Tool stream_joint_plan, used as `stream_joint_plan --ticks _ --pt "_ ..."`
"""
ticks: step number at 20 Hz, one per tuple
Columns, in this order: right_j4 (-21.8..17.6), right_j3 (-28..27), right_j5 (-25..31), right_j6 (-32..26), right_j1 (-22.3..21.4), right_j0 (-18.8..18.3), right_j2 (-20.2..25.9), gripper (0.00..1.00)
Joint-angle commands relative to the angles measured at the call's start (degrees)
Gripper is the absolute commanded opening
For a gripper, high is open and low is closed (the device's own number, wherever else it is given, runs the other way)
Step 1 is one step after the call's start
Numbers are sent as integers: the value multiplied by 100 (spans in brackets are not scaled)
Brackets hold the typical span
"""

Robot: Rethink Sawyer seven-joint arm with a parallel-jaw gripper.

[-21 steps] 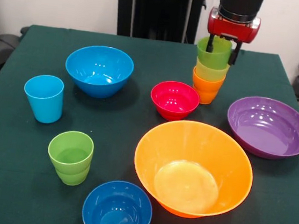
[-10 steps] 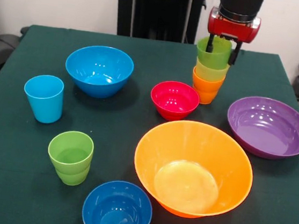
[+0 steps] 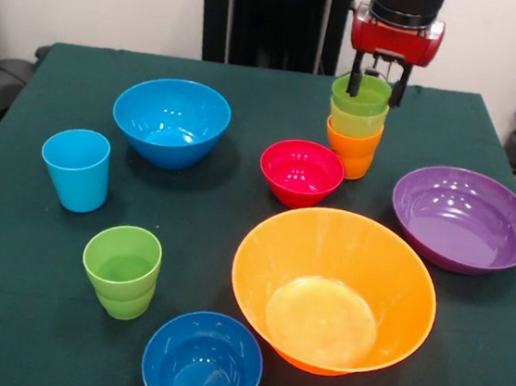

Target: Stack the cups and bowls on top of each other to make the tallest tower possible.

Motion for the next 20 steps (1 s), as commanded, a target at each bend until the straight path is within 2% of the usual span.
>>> stream_joint_plan --ticks 1,11,20 --pt "107 334 652 -14 -329 -152 595 100" --pt "217 360 760 97 -405 -96 689 100" --pt "68 -3 1263 -185 -490 -205 580 100"
